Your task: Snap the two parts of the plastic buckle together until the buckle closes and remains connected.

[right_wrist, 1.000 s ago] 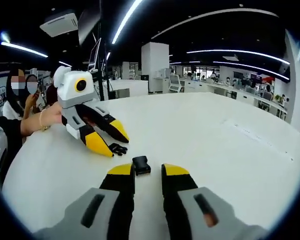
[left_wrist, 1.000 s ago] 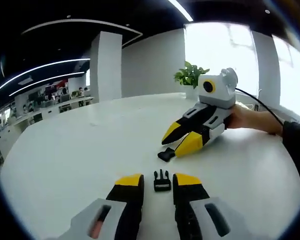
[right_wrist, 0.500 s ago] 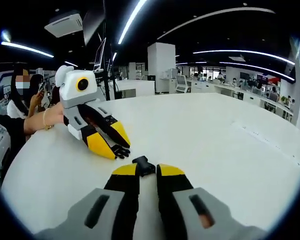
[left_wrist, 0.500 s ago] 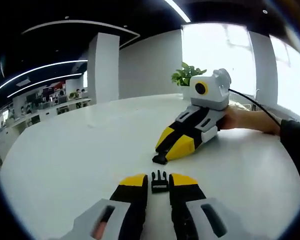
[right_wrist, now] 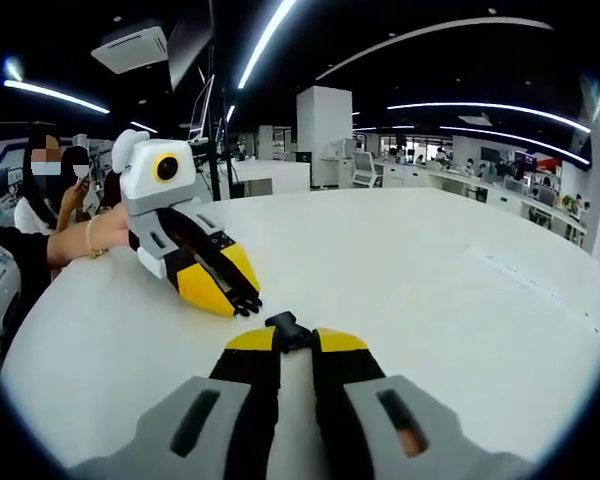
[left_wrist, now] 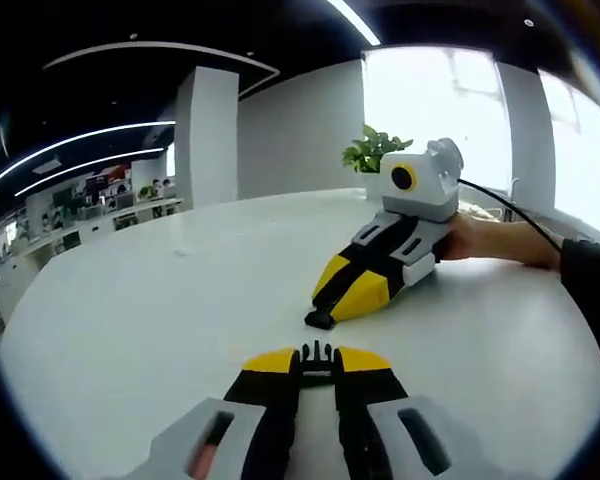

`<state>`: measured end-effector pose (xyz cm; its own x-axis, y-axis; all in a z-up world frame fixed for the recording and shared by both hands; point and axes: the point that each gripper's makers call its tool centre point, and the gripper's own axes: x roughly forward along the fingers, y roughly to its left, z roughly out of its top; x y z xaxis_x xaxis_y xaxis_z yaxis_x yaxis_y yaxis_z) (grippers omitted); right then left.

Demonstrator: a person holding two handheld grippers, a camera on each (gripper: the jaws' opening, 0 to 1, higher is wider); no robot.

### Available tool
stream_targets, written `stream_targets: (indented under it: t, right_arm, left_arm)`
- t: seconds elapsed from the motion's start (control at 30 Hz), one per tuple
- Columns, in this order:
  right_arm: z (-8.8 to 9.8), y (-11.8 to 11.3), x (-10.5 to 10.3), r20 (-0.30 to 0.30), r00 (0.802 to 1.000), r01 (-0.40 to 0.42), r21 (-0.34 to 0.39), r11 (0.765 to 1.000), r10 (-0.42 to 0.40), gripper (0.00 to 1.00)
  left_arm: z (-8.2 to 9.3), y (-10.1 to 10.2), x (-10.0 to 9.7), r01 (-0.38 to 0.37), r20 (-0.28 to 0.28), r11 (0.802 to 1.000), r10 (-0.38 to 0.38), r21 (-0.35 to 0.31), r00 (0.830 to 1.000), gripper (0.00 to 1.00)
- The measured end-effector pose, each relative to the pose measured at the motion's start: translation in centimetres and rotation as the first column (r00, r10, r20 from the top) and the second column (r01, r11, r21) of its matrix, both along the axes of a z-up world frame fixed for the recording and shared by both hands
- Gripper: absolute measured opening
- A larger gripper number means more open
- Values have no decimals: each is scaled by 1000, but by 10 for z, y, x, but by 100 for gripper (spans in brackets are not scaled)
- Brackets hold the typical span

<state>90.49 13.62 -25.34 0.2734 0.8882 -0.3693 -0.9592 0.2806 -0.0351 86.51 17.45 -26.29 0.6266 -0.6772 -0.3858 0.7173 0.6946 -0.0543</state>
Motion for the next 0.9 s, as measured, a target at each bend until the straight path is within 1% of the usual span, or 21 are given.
stream_targets:
  t: [0.5, 0.7, 0.9]
  right_arm:
    - [1, 0, -1, -3, 1000, 0, 2, 1000, 0, 13]
    - [5, -1, -4, 6, 1000, -2, 6, 1000, 2, 13]
    - [7, -1, -3, 17, 1000, -2, 8, 1000, 2, 13]
  left_arm:
    - [0, 2, 0, -3, 4, 1000, 3, 13, 1000, 13]
    - [1, 3, 0, -3, 10, 1000, 2, 22, 1000, 13]
    - [4, 4, 1, -1, 9, 1000, 1, 9, 1000, 13]
